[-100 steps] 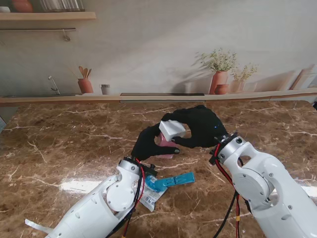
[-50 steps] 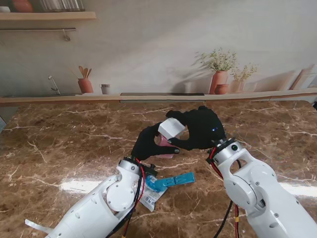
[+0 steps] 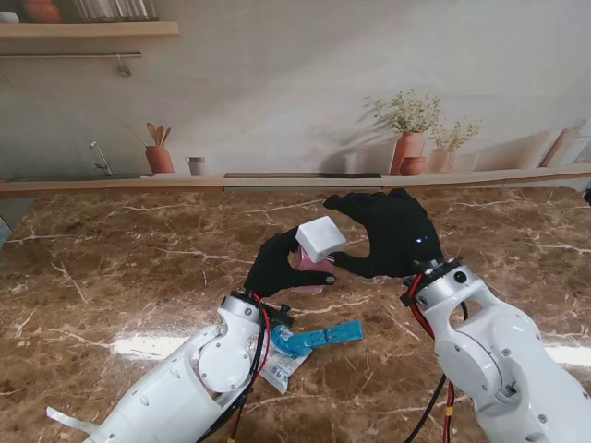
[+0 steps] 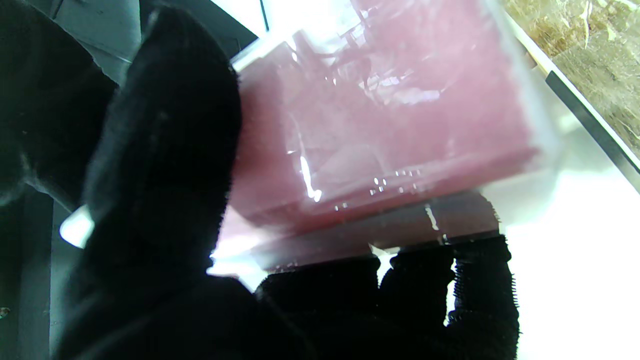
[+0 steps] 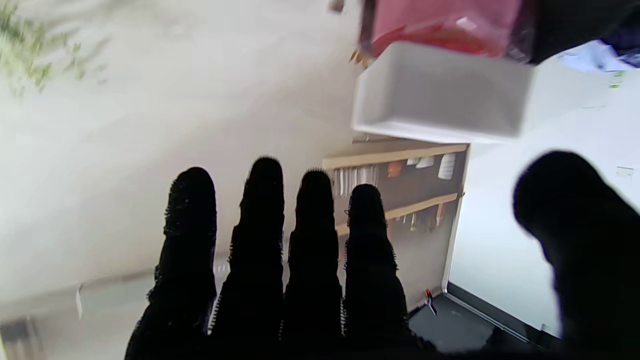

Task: Fill the seasoning bottle

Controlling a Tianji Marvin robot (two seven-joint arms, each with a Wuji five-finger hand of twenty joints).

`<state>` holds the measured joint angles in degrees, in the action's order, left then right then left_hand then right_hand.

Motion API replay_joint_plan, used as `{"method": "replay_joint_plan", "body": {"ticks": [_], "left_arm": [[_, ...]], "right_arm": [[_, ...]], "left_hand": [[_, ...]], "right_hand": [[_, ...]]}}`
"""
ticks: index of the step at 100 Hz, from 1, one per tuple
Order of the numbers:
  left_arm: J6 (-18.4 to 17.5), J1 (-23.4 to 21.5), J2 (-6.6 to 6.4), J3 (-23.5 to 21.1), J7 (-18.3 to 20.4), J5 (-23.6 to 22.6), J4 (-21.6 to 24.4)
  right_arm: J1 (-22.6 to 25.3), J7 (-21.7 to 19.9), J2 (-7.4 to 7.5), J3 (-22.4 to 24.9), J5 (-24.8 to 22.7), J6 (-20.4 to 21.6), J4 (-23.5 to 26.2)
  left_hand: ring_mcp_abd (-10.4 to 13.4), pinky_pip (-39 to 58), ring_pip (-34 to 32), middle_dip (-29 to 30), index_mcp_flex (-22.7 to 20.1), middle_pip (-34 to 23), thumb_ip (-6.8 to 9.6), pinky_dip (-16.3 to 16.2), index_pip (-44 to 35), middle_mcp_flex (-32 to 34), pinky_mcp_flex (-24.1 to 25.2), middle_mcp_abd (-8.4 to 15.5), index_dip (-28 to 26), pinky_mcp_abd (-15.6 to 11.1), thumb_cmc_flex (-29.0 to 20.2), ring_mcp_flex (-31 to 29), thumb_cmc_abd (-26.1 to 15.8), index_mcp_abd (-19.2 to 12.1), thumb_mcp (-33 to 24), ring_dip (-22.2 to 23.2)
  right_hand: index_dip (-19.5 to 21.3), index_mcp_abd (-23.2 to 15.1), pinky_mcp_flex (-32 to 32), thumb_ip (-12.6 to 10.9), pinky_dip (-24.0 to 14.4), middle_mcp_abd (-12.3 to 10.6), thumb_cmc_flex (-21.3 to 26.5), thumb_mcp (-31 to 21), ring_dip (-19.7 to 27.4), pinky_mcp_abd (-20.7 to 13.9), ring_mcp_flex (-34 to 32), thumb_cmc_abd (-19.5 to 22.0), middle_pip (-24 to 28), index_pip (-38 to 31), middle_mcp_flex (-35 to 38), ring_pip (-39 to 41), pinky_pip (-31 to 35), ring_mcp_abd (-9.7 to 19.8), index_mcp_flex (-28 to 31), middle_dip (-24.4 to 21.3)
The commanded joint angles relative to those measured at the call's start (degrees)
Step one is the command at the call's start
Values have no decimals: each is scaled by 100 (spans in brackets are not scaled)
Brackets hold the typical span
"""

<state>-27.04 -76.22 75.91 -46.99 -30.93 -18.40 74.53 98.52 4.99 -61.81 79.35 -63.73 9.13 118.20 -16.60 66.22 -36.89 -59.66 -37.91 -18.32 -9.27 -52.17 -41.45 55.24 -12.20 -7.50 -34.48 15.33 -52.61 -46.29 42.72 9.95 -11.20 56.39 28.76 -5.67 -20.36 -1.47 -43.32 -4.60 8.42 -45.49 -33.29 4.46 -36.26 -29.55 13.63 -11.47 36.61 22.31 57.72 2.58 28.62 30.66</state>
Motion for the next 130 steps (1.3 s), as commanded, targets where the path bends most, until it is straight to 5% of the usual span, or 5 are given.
{"method": "replay_joint_plan", "body": {"ticks": [1,30,48,85,130], "left_arm": [[-12,23,13,2,-9,-15,47],[-33,41,6,16,14,-35,32],[-36,57,3,18,17,-55,25],[-16,47,14,35,-14,-59,33],[-13,45,11,40,-3,-58,39]], "right_arm": [[-3,-371,35,62,271,168,95],[-504,-1811,171,-1,1577,600,-27],[-754,-2108,209,-221,1774,510,-129],[-851,-1094,95,-604,828,109,-333],[-724,-1492,114,-883,-344,-1255,5]], "left_hand": [[238,-99,-770,-188,-1093,-285,-79,-112,-1333,412,107,660,-477,-281,-1294,-376,-2092,-1905,-2237,258],[231,-96,-770,-184,-1104,-287,-78,-116,-1332,412,110,642,-473,-282,-1298,-372,-2095,-1889,-2244,259],[219,-94,-776,-183,-1111,-290,-79,-118,-1331,413,110,646,-473,-280,-1297,-375,-2091,-1889,-2244,261],[228,-99,-776,-185,-1113,-301,-83,-117,-1334,418,117,656,-479,-275,-1293,-379,-2088,-1895,-2252,260],[239,-100,-770,-185,-1100,-305,-87,-118,-1339,414,117,667,-490,-277,-1287,-375,-2094,-1910,-2252,260]], "right_hand": [[104,142,344,-232,84,104,558,-145,521,71,532,-339,-448,196,-625,-700,-618,-28,-320,-470],[271,376,814,-2268,90,142,1967,-767,1530,217,1043,-828,-821,377,-843,-1613,-2034,64,-567,-1439],[311,194,908,-2519,116,80,2056,-819,1499,282,673,-791,-542,226,-177,-1464,-2152,-3,-206,-1349],[94,291,-1185,20,-614,-278,193,-16,-1082,230,-2114,-258,1346,-195,1914,2007,747,170,427,947],[-302,184,-1435,-230,422,355,-1605,507,-129,194,-2269,1944,194,58,1984,1179,1686,-429,241,-402]]}}
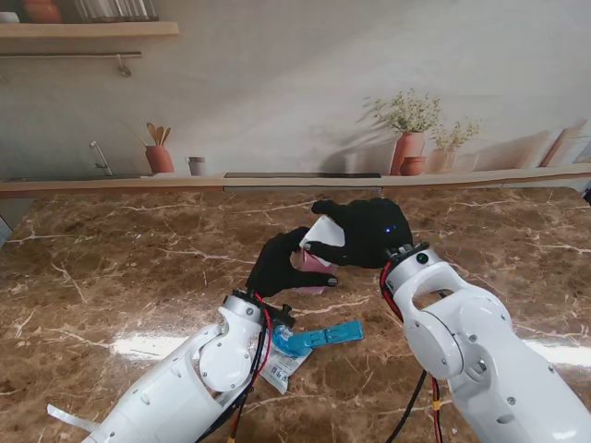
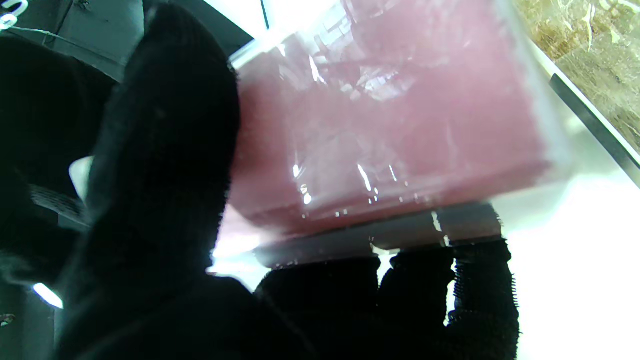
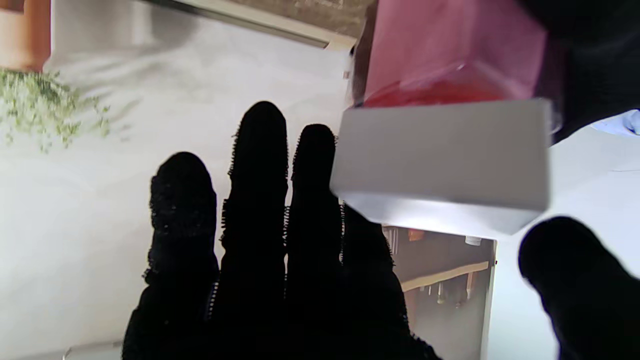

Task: Fill the seasoning bottle

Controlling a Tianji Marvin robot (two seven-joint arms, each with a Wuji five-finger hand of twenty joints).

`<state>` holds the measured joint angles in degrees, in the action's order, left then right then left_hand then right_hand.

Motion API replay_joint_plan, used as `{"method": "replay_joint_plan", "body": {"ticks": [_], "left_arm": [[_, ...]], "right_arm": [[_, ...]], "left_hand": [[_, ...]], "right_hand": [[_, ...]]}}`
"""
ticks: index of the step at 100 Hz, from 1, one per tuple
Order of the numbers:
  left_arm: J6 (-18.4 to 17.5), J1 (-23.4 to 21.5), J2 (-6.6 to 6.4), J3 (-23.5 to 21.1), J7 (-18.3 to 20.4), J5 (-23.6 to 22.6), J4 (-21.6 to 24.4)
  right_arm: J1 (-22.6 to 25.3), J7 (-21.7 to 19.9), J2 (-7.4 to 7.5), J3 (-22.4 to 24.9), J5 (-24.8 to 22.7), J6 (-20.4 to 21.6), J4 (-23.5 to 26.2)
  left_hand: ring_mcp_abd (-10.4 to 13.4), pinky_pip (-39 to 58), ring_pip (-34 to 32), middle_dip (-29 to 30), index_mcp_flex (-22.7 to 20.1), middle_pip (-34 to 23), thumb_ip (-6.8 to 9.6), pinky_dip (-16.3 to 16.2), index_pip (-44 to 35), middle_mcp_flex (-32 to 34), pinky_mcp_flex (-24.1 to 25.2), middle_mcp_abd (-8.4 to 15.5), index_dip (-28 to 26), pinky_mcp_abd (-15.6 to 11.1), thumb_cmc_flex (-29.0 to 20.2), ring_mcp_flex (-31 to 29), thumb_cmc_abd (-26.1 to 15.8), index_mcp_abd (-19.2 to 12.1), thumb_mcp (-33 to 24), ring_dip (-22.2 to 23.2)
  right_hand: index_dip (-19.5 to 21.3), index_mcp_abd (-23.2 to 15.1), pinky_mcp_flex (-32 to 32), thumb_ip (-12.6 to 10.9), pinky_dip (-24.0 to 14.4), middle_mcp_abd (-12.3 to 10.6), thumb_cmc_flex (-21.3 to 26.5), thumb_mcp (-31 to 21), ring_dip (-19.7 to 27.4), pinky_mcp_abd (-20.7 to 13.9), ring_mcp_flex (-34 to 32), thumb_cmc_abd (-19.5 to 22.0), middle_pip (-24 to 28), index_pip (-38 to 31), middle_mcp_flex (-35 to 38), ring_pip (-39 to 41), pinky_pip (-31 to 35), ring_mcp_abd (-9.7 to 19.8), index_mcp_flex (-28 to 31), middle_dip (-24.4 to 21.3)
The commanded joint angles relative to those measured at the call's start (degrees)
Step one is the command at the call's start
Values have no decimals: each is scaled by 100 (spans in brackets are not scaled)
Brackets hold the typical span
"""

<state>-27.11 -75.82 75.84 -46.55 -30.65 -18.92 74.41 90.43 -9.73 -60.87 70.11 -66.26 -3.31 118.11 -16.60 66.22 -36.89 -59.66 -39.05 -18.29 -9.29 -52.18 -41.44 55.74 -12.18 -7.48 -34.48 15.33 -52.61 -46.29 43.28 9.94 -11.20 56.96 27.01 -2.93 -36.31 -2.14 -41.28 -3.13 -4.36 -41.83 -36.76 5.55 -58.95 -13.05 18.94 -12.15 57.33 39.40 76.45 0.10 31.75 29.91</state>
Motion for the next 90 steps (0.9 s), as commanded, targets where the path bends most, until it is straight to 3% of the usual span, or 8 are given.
{"method": "replay_joint_plan", "body": {"ticks": [1,17,27,33,43,67,81,90], "left_arm": [[-5,4,17,-4,-31,-8,52],[-4,0,17,-2,-33,-13,55],[2,-7,16,-7,-39,-17,64],[3,-11,18,-11,-51,-20,65],[8,-16,18,-14,-61,-28,70],[10,-12,18,5,-56,-33,86],[-12,4,10,1,-41,-54,79],[-18,5,6,-6,-37,-63,81]], "right_arm": [[89,-13,20,48,-91,-15,14],[188,343,-28,150,295,-1,-8],[302,766,-59,292,361,273,-14],[397,936,-79,343,444,366,16],[588,758,-63,402,451,344,203],[441,391,-19,205,336,274,149],[224,432,-27,51,429,239,-41],[115,688,-47,-17,472,327,-205]], "left_hand": [[240,-99,-770,-185,-986,-309,-85,-117,-1340,364,115,666,-490,-277,-1288,-376,-2148,-1910,-2253,203],[237,-99,-767,-182,-989,-306,-84,-117,-1344,361,115,658,-492,-277,-1293,-374,-2150,-1899,-2257,203],[229,-100,-765,-180,-985,-306,-84,-117,-1341,359,115,657,-490,-277,-1292,-368,-2151,-1900,-2256,203],[230,-100,-766,-182,-989,-309,-83,-117,-1343,365,116,644,-490,-278,-1296,-370,-2147,-1893,-2258,203],[226,-101,-769,-178,-992,-308,-84,-117,-1338,364,116,643,-486,-274,-1295,-370,-2147,-1885,-2259,205],[216,-99,-776,-178,-995,-311,-84,-118,-1336,364,112,637,-485,-271,-1294,-378,-2145,-1885,-2263,207],[218,-100,-775,-179,-1001,-312,-86,-119,-1340,359,118,651,-488,-268,-1292,-370,-2146,-1887,-2264,207],[221,-97,-779,-181,-996,-317,-87,-120,-1338,369,111,652,-488,-273,-1290,-379,-2142,-1890,-2266,207]], "right_hand": [[-133,-101,192,-169,242,230,-343,149,258,88,35,316,-400,138,-139,-650,-248,-196,-84,-395],[-169,-319,770,-163,416,187,-246,195,1021,82,1042,303,-1092,306,-1242,-2313,-1140,-214,-292,-1185],[-74,-368,1042,-128,333,15,493,-19,1111,51,1454,-536,-1021,185,-1597,-2520,-1524,3,-160,-1168],[50,-307,960,-27,187,40,914,-194,1051,140,1353,-1246,-821,-48,-1383,-2438,-1592,-108,52,-1019],[79,-175,903,207,229,146,939,-199,1183,306,1359,-1499,-866,-42,-1355,-2574,-1886,-388,-75,-1013],[132,-81,889,383,261,129,1069,-294,1339,334,1375,-1946,-853,-3,-1455,-2634,-2115,-394,-184,-977],[270,-75,682,456,190,134,1859,-63,1354,261,1060,-2085,-742,-195,-1268,-2496,-1997,-216,45,-921],[355,-147,426,295,158,-83,3054,565,1189,125,585,-1949,-410,-477,-718,-2215,-1711,51,427,-725]]}}
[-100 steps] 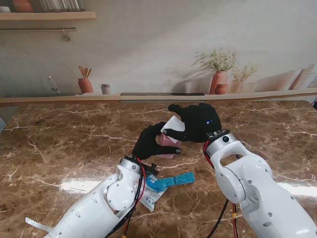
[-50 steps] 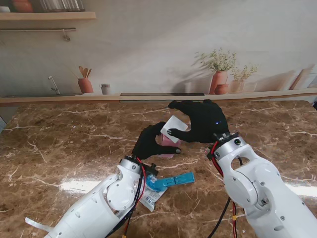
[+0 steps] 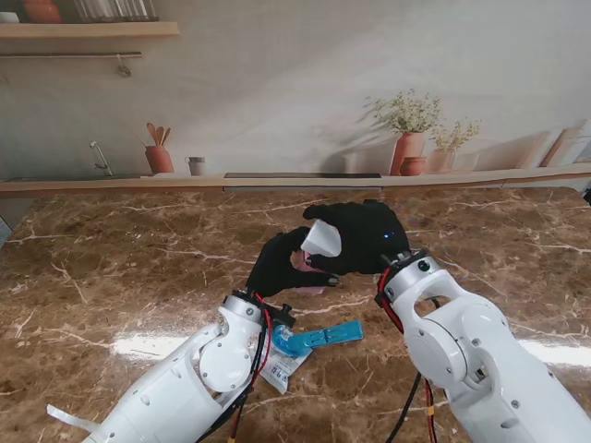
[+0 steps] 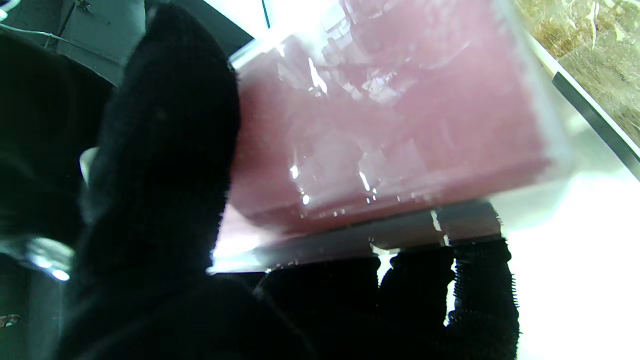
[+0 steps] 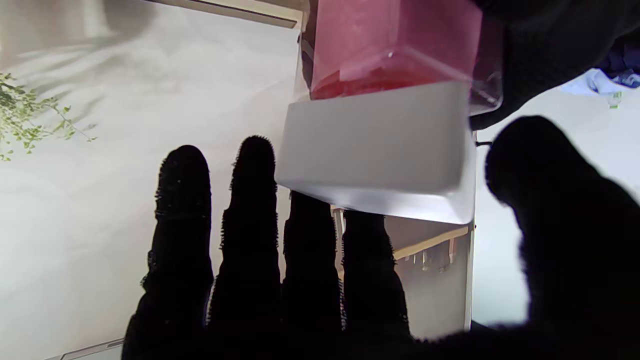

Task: Fill the seasoning bottle

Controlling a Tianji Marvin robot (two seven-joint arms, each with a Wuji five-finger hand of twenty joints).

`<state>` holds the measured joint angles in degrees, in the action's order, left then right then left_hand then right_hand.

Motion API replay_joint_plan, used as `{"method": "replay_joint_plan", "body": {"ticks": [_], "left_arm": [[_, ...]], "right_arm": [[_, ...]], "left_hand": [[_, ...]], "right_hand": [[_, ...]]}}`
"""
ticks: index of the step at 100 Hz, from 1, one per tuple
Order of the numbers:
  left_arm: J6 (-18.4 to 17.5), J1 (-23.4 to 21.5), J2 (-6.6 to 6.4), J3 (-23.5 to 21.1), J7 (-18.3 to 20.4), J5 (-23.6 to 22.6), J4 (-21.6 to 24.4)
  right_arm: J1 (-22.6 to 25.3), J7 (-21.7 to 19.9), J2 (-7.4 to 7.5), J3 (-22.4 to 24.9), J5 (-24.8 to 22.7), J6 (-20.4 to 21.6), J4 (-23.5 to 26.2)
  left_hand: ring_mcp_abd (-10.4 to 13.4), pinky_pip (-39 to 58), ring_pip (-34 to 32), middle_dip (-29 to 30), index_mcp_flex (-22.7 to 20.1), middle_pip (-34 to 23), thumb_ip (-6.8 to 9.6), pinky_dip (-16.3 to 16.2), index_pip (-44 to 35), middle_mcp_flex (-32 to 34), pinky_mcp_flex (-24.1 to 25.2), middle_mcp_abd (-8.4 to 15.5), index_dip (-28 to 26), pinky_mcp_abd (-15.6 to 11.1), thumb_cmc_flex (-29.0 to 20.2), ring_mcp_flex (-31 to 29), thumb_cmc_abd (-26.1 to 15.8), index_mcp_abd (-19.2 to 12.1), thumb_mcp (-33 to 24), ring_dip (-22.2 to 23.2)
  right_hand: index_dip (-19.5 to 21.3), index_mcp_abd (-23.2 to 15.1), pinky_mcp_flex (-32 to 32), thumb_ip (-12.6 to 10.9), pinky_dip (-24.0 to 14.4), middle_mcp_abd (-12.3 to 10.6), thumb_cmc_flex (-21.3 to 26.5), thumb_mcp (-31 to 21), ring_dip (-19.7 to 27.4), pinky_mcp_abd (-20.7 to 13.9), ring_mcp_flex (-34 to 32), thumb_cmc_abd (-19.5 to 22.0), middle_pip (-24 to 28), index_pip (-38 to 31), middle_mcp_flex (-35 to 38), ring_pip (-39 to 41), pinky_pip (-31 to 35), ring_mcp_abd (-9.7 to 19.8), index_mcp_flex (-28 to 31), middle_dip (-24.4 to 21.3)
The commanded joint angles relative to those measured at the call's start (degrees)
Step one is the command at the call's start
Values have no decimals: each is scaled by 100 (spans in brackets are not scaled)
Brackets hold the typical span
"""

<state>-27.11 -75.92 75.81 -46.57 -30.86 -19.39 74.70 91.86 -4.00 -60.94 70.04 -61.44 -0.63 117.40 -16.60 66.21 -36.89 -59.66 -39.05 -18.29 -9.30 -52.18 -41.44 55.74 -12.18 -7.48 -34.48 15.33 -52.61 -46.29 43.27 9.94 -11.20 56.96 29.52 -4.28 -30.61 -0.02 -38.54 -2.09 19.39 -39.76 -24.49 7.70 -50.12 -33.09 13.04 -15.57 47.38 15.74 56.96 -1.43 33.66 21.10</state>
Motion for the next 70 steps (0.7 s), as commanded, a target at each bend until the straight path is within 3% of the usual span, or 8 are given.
{"method": "replay_joint_plan", "body": {"ticks": [1,3,5,9,14,25,37,70], "left_arm": [[-19,15,9,-6,-16,-16,52],[-19,14,8,-8,-16,-16,53],[-18,13,8,-10,-19,-19,54],[-12,11,7,-13,-23,-23,58],[-3,5,7,-15,-24,-19,67],[7,-3,13,-10,-39,-14,75],[-1,-2,13,-4,-29,-4,70],[3,-16,24,-20,-48,30,95]], "right_arm": [[-35,135,-40,-14,-9,74,-145],[-45,162,-43,-21,5,99,-164],[-53,176,-44,-25,26,122,-176],[-60,183,-45,-26,75,177,-192],[-66,203,-45,-24,106,252,-211],[-56,197,-31,14,112,476,-232],[-65,112,-14,53,167,662,-247],[-51,280,36,7,-410,965,-318]], "left_hand": [[221,-96,-779,-180,-998,-317,-85,-120,-1339,368,110,651,-488,-274,-1293,-379,-2145,-1888,-2269,207],[221,-96,-778,-181,-994,-318,-87,-120,-1337,369,110,656,-488,-274,-1288,-377,-2143,-1891,-2266,207],[223,-96,-778,-181,-990,-318,-87,-120,-1336,369,110,655,-488,-274,-1288,-375,-2144,-1894,-2267,207],[228,-95,-779,-181,-996,-318,-86,-120,-1341,368,109,657,-490,-274,-1291,-378,-2145,-1896,-2270,207],[227,-97,-779,-183,-997,-321,-86,-120,-1342,371,114,657,-491,-270,-1291,-379,-2138,-1893,-2272,207],[230,-96,-778,-182,-995,-318,-87,-121,-1342,365,114,651,-492,-267,-1292,-379,-2138,-1899,-2275,207],[226,-96,-780,-182,-996,-321,-89,-121,-1342,371,114,656,-492,-268,-1287,-375,-2140,-1899,-2274,210],[222,-99,-801,-183,-988,-324,-88,-121,-1335,365,117,644,-486,-278,-1294,-375,-2142,-1880,-2276,224]], "right_hand": [[107,-26,-163,63,-114,-200,782,395,-47,-97,-332,81,195,-158,315,165,257,222,273,167],[112,-56,-186,27,-111,-225,944,380,-58,-101,-370,134,208,-192,354,180,280,234,338,176],[105,-79,-192,-71,-100,-227,866,-87,-90,-100,-391,60,197,-229,374,198,320,243,373,179],[85,-125,-199,262,-81,-250,383,-1848,-199,-103,-456,-214,210,-311,428,284,395,265,457,198],[90,-198,-221,448,-110,-304,283,-2526,-326,-114,-561,-249,249,-394,539,422,488,312,594,219],[93,-330,-174,461,-138,-438,486,-2938,-434,-146,-572,-183,272,-494,688,475,548,440,818,230],[36,-478,-96,503,-148,-553,659,-2986,-423,-198,-458,17,211,-466,704,374,543,501,858,194],[-93,-463,-83,521,-353,-587,257,-2894,-608,-360,-412,-158,173,-473,730,502,834,568,934,146]]}}
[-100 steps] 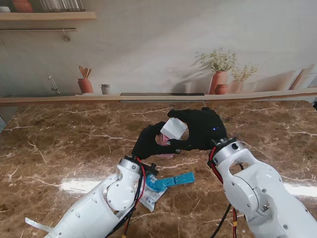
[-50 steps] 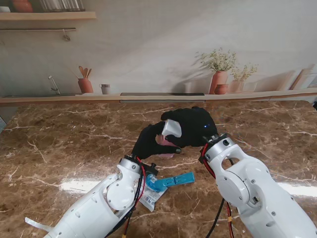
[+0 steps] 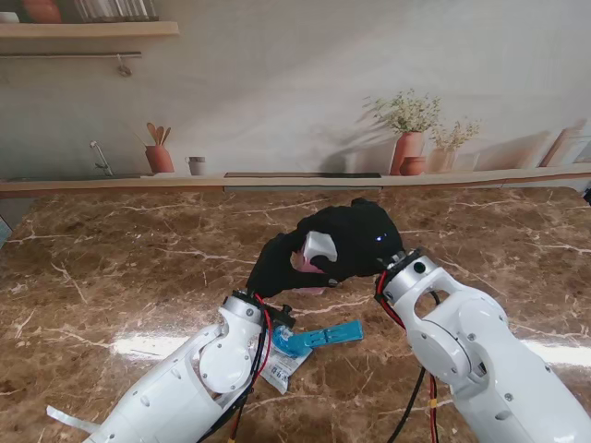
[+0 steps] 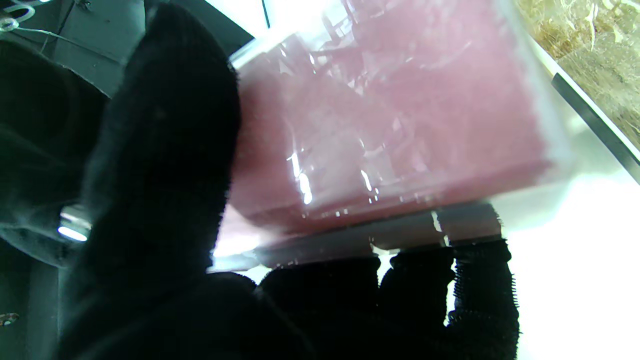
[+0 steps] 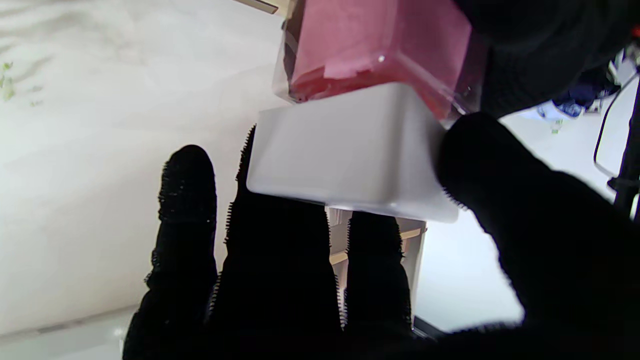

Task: Fill the seasoning bottle

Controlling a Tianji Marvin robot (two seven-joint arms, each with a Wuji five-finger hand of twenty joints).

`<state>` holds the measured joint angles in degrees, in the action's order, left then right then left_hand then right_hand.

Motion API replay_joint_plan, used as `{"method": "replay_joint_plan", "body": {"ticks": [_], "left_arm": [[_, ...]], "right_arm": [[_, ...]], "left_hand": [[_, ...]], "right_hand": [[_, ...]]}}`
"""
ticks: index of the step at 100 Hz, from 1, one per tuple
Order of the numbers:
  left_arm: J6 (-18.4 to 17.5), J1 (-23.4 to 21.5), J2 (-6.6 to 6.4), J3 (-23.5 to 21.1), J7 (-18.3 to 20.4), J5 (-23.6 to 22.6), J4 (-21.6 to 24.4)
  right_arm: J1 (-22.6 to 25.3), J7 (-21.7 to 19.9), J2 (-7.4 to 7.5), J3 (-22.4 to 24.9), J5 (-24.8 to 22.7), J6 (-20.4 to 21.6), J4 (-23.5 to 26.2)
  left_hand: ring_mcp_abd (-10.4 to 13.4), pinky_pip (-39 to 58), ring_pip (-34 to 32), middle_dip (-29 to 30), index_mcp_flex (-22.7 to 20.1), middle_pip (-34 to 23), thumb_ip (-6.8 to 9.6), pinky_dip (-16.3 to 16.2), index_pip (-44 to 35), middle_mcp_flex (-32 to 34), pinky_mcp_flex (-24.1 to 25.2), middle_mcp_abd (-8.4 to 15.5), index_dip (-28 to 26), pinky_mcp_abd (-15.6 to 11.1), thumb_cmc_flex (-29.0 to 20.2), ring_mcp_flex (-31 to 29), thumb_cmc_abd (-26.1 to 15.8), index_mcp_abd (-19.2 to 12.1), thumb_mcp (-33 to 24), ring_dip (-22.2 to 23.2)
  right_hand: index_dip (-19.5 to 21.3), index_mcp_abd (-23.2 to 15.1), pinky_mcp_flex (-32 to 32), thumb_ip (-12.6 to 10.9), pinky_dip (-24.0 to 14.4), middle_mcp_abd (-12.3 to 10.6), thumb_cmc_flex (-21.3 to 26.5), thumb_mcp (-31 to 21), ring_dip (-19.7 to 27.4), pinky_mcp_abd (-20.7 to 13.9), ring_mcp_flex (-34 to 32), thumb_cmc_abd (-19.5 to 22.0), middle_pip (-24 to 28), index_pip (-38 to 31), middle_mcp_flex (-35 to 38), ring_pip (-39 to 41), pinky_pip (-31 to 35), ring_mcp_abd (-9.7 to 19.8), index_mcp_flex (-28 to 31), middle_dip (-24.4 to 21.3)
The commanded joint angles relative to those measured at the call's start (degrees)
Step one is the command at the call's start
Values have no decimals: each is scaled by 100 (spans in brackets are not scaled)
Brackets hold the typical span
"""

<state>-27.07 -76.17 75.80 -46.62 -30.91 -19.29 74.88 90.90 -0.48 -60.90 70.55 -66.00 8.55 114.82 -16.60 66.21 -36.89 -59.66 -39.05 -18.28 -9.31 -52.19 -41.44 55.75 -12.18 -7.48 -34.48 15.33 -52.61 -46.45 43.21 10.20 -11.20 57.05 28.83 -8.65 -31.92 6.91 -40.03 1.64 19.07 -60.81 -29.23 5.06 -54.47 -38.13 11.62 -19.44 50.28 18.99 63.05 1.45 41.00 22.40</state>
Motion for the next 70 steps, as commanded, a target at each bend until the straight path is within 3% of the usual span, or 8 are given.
{"method": "replay_joint_plan", "body": {"ticks": [1,9,19,32,47,58,70], "left_arm": [[-2,8,25,-14,-43,22,78],[-4,9,26,-13,-54,12,77],[-10,15,23,-15,-52,3,71],[-11,13,20,-23,-57,-11,76],[-10,10,19,-28,-57,-9,86],[-9,7,18,-25,-49,-4,86],[-7,3,21,-21,-58,-5,87]], "right_arm": [[42,-70,33,-48,44,54,-63],[3,-152,43,-62,100,145,-74],[-43,-290,41,-79,273,158,-81],[-84,-452,37,-86,590,157,-121],[-88,-581,55,-50,647,243,-164],[-81,-707,77,9,623,371,-137],[-80,-752,90,66,585,507,-92]], "left_hand": [[221,-99,-801,-182,-988,-324,-87,-121,-1335,364,117,643,-485,-278,-1294,-358,-2139,-1903,-2276,216],[227,-102,-805,-180,-991,-323,-89,-120,-1332,363,122,647,-482,-282,-1290,-360,-2138,-1913,-2271,218],[218,-105,-804,-179,-988,-321,-87,-120,-1329,360,122,635,-480,-276,-1296,-354,-2137,-1904,-2274,219],[217,-104,-808,-180,-994,-325,-87,-121,-1332,364,120,644,-481,-275,-1296,-357,-2139,-1901,-2273,221],[214,-100,-808,-181,-992,-326,-85,-124,-1331,358,120,639,-482,-267,-1300,-353,-2148,-1899,-2273,222],[210,-100,-811,-185,-990,-331,-85,-125,-1332,359,121,638,-484,-269,-1300,-355,-2145,-1901,-2269,223],[211,-96,-812,-188,-993,-336,-85,-127,-1337,361,117,648,-489,-266,-1300,-356,-2145,-1906,-2268,224]], "right_hand": [[-30,-32,53,-172,-213,-964,307,-794,-152,-101,27,362,317,-90,445,192,235,281,209,18],[-115,-143,131,-179,-234,-1079,645,-847,-184,-129,106,573,296,-87,483,161,203,348,288,-8],[-267,-88,125,-181,-273,-1042,877,-823,-167,-133,104,837,196,-55,495,125,211,369,310,-146],[-397,-50,140,-197,-252,-968,746,-760,-48,-127,120,954,56,43,364,-7,152,398,129,-317],[-529,-38,377,-303,-135,-937,-47,-752,208,-69,490,301,-106,269,-104,-316,-182,379,-325,-510],[-543,-34,715,-257,-129,-911,-236,-279,353,-57,957,-176,-260,454,-569,-566,-576,369,-619,-590],[-534,-74,1087,-183,-166,-795,-472,356,490,-14,1523,-230,-424,673,-1114,-797,-1083,286,-923,-671]]}}
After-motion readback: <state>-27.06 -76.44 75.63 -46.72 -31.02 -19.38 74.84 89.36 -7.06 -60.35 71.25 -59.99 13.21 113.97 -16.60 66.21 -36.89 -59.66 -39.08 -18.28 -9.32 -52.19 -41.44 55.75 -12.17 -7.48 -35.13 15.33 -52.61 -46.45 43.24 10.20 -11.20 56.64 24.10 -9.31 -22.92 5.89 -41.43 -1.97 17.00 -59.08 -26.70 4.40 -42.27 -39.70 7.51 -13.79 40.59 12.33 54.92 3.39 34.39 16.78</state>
